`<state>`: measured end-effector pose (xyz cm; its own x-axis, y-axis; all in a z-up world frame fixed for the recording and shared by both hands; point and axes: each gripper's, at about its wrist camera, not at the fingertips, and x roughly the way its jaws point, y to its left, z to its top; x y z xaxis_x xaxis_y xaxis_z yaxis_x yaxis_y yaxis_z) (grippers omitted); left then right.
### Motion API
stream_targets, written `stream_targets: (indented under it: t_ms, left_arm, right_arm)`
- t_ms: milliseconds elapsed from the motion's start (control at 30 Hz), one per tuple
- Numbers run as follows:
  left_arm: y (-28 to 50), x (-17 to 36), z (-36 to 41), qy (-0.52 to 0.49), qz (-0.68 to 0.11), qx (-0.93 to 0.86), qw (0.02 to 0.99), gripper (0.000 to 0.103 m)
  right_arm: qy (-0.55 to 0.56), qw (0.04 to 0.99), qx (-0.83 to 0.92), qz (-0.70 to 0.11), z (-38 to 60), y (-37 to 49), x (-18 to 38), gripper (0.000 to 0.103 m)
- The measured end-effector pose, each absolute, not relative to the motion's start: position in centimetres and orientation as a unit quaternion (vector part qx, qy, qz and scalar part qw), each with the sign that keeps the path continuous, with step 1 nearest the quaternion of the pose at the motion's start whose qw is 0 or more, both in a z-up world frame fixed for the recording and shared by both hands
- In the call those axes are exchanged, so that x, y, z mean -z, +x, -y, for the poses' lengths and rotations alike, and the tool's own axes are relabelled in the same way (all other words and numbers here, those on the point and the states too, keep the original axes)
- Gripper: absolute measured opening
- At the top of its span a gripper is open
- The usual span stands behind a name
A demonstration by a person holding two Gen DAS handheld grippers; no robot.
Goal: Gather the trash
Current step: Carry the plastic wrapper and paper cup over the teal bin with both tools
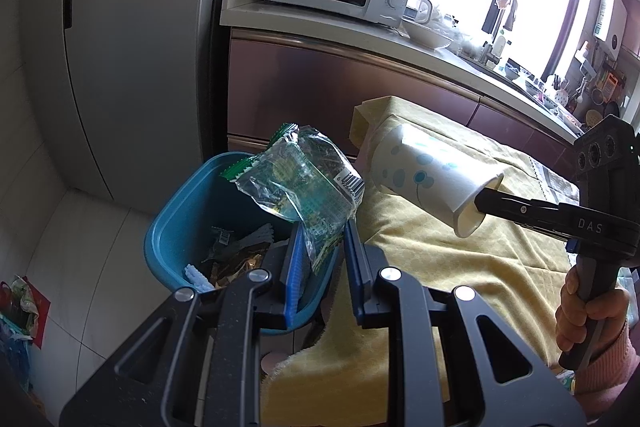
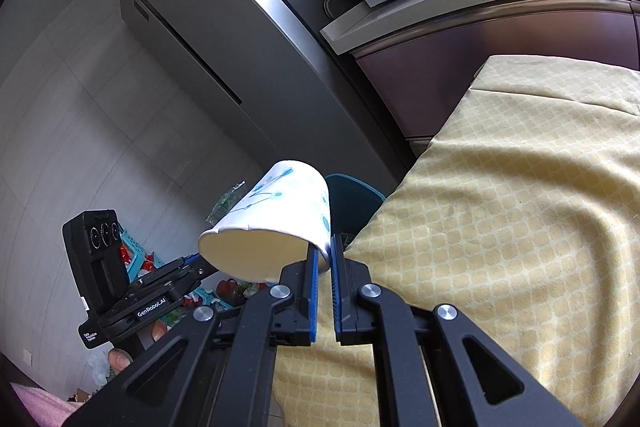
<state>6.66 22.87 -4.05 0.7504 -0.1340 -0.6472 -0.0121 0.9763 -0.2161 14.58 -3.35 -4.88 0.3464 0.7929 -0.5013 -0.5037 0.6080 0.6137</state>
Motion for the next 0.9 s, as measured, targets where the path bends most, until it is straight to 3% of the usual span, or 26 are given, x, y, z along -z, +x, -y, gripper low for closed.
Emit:
stream_targets:
  t_ms: [900]
  left_arm:
    - [8.0, 5.6, -24.8, -0.114, -0.367, 0.009, 0.923, 0.021]
  right_arm:
    - [0.158, 0.795, -0.406, -0.422, 0.6, 16.2, 5.0, 0.005]
